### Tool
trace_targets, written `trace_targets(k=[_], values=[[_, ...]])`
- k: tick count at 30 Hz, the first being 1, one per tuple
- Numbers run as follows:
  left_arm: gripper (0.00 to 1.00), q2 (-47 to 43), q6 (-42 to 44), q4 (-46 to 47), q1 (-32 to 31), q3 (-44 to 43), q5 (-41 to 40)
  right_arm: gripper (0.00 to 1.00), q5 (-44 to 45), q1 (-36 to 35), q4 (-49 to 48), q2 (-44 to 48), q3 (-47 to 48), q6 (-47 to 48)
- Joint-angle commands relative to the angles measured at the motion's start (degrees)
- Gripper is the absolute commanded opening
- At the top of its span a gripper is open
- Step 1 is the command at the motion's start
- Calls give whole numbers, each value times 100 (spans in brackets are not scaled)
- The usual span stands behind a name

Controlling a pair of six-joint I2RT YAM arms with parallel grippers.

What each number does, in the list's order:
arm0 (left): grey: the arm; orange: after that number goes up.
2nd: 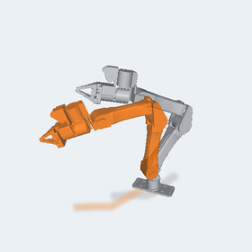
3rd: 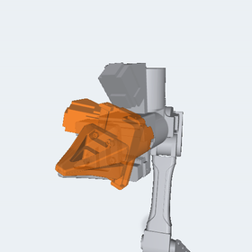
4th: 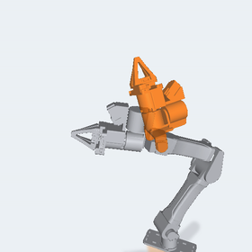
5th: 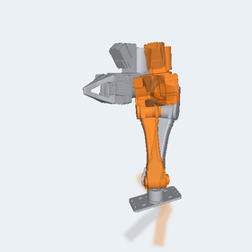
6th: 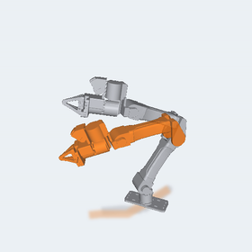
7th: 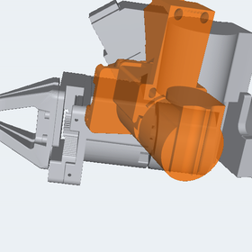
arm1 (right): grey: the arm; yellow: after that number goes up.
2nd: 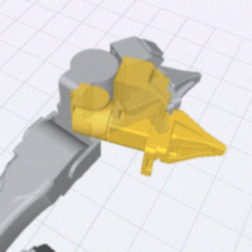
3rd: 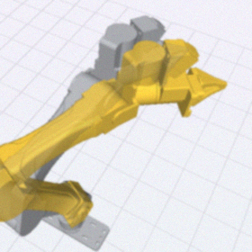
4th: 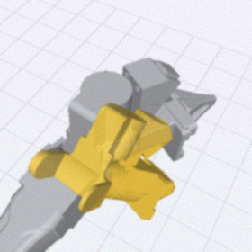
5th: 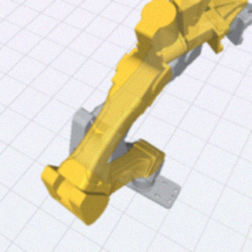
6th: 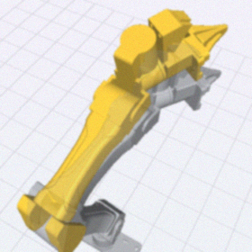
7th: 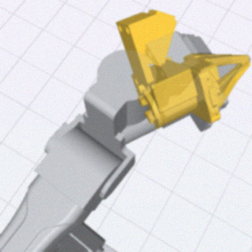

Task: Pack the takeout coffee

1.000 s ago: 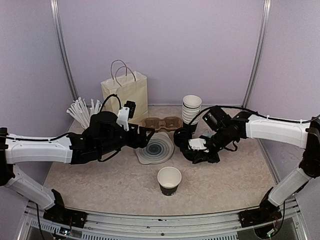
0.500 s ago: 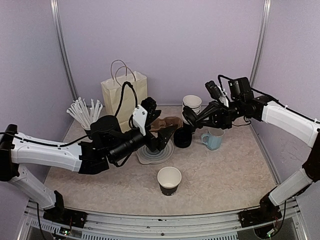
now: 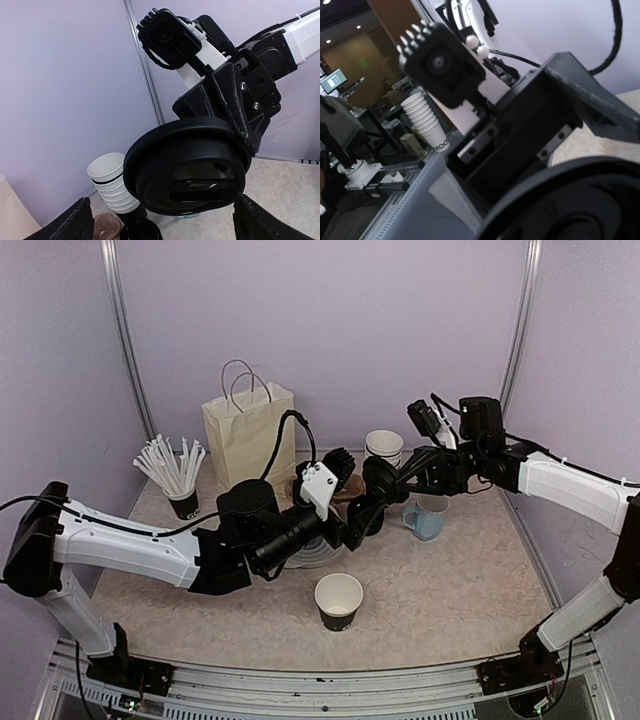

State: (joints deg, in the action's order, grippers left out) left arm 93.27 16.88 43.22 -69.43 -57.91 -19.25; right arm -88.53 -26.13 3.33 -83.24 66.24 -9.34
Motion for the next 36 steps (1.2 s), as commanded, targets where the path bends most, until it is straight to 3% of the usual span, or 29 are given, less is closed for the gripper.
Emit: trace_targets(k=[1, 5, 16, 26, 29, 31, 34, 36], values=[[91, 122, 87, 256, -18, -208, 169, 3, -279, 3, -559, 37, -101, -448], [85, 261, -36, 296, -18, -288, 224, 3, -255, 3, -705, 19, -119, -554], [84, 557, -209, 474, -19, -493, 400, 3, -209, 3, -907, 27, -187, -731], [73, 689, -273, 472, -18, -583, 334, 7, -186, 3, -1128, 53, -291, -912], [72, 653, -327, 330, -11, -572, 256, 21, -184, 21, -1072, 45, -269, -896], [72, 546, -430, -66, -9, -579, 261, 31, -152, 136, -507, 79, -176, -495], [71, 133, -715, -1288, -3, -671, 340, 52, 380, 576, 1451, 155, 127, 1231], [71, -148, -1005, -2465, 20, -908, 448, 59, 1289, 668, 2581, 198, 311, 2447]])
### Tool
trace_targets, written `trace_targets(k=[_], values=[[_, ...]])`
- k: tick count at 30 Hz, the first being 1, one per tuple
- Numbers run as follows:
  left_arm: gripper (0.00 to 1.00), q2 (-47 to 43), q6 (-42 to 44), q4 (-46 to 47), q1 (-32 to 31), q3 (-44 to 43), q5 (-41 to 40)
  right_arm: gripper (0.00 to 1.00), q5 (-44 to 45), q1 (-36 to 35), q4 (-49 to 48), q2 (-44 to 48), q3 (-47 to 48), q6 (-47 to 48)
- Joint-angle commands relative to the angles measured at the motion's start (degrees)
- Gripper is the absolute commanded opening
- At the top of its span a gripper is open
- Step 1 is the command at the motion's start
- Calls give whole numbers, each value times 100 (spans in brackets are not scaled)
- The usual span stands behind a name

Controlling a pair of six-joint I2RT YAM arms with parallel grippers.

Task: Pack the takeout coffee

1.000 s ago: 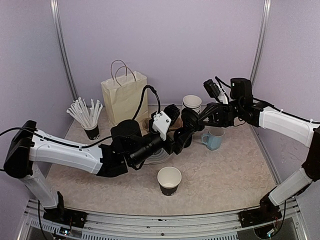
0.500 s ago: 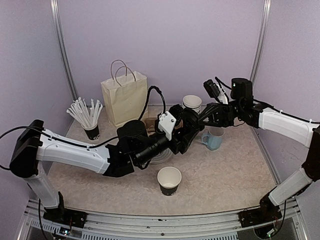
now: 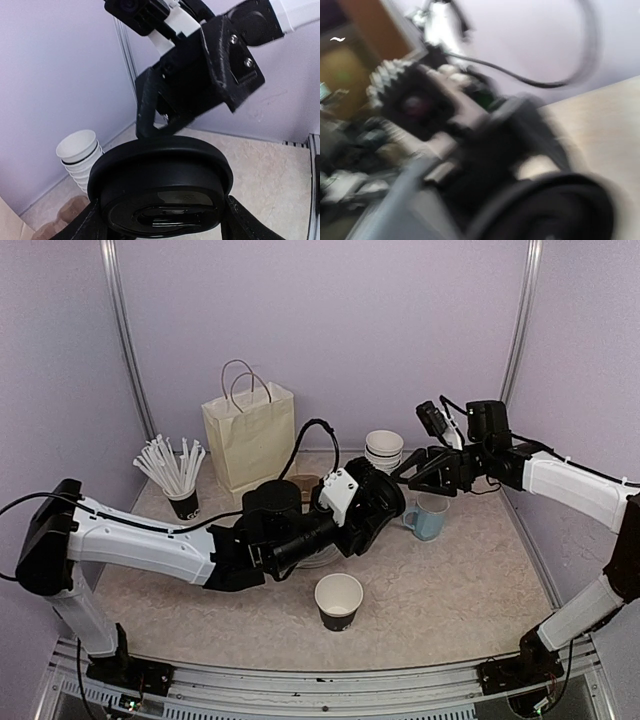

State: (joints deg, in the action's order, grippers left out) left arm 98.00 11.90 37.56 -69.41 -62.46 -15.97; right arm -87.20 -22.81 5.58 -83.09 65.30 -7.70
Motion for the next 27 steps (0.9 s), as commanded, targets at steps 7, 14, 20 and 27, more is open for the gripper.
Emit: trace_targets(k=[7, 14, 20, 27], values=[[69, -1085, -1764, -5926, 62, -1758, 827, 61, 3198, 338, 2767, 396, -72, 3350], [67, -735, -2816, -8467, 173, -2630, 1570, 61, 3307, 213, 2841, 409, -395, 3375], [66, -327, -3024, -9263, 155, -2808, 1833, 61, 3273, -172, 2940, 297, -560, 3433], [65, 10, -3046, -9254, 142, -2922, 2005, 61, 3265, -619, 2963, 32, -656, 3449]])
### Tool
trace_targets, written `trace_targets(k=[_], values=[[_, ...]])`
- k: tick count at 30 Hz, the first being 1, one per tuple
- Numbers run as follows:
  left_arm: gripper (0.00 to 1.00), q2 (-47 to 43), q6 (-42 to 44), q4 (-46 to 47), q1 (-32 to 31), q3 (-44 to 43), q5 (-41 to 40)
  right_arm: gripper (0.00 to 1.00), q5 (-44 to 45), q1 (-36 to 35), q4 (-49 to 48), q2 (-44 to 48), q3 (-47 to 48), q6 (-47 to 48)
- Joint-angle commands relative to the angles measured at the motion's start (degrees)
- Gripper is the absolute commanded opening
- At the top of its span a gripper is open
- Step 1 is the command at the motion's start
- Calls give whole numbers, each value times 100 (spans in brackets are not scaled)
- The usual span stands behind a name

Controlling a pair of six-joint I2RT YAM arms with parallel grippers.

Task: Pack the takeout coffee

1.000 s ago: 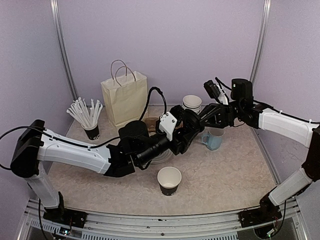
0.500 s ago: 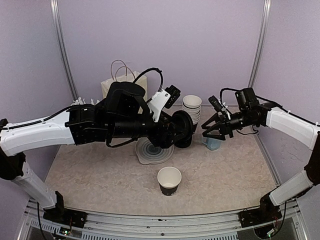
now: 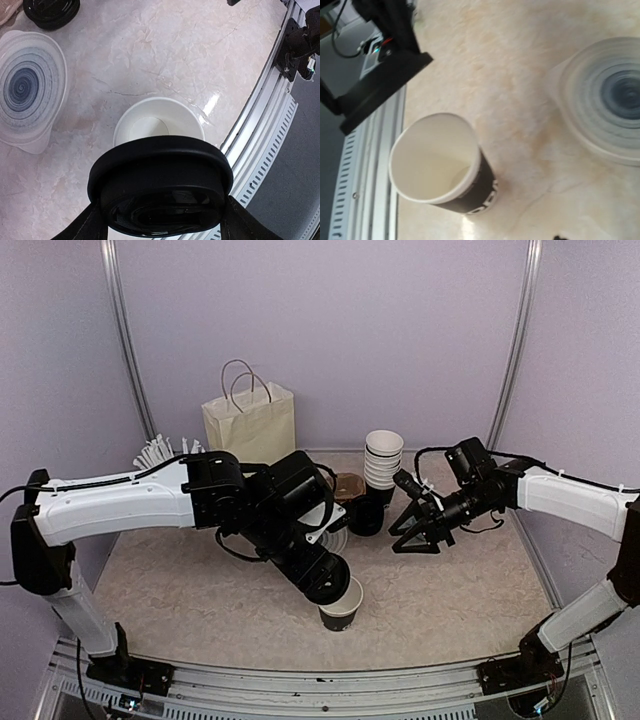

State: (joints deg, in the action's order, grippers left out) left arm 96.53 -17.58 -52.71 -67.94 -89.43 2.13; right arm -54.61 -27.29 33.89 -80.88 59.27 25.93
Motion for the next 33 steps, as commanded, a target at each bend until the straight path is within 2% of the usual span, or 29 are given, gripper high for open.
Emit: trace_targets(k=[1, 9, 23, 33], values=[[65, 219, -85, -220, 0, -253, 192, 61, -11, -198, 146, -230, -35, 87], [65, 609, 115, -77, 5, -505, 259, 61, -97, -316, 223, -402, 23, 161], [64, 1062, 154, -423, 37, -1039, 335, 60, -180, -330, 247, -488, -72, 259], [65, 980, 56, -677, 17, -830, 213, 60, -199, -330, 259, -550, -49, 272]])
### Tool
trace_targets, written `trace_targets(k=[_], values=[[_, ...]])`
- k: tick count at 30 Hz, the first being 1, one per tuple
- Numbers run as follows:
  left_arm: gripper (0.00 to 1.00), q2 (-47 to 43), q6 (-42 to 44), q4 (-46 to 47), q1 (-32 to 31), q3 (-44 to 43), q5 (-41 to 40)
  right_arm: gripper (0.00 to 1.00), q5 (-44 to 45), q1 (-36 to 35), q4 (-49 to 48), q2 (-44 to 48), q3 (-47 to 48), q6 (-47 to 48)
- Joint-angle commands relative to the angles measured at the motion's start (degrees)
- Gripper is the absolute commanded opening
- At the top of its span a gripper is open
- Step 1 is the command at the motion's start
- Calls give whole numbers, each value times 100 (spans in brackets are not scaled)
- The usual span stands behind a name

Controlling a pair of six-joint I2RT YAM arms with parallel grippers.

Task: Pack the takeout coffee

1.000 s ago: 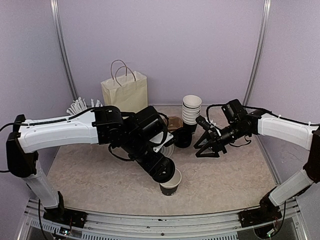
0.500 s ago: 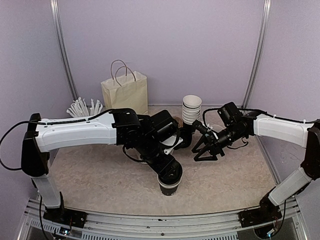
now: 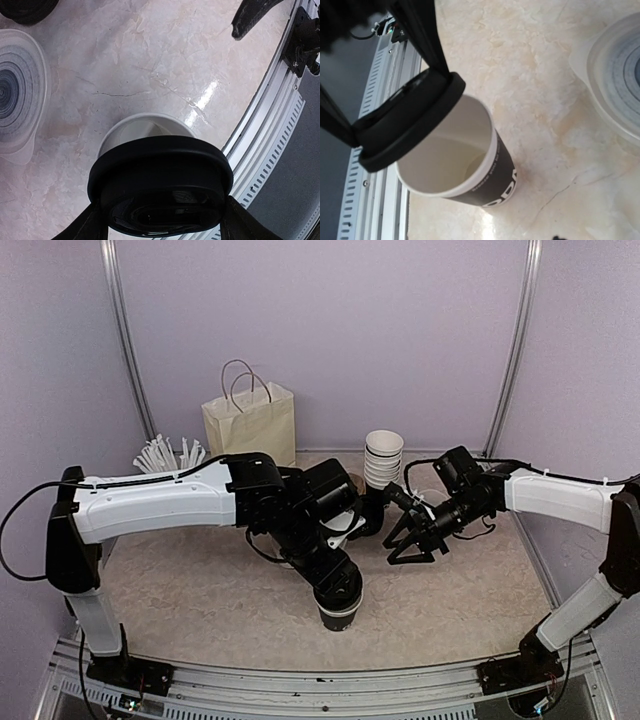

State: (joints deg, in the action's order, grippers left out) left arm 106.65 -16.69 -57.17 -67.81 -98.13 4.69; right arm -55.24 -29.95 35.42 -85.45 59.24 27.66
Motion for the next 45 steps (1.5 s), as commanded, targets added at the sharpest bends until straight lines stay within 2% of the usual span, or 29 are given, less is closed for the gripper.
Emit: trace_targets(k=[1, 26, 35, 45], values=[[65, 9, -24, -221, 5, 28, -33, 61, -131, -63, 112, -103, -42, 99], [65, 398, 129, 21, 49, -225, -22, 60, -100, -63, 151, -95, -105, 160], [65, 339, -7, -318, -8, -443, -30, 60, -127, -69, 209, -78, -97, 187], [65, 481, 93, -255, 5, -684, -17, 60, -136, -67, 269, -106, -29, 204]])
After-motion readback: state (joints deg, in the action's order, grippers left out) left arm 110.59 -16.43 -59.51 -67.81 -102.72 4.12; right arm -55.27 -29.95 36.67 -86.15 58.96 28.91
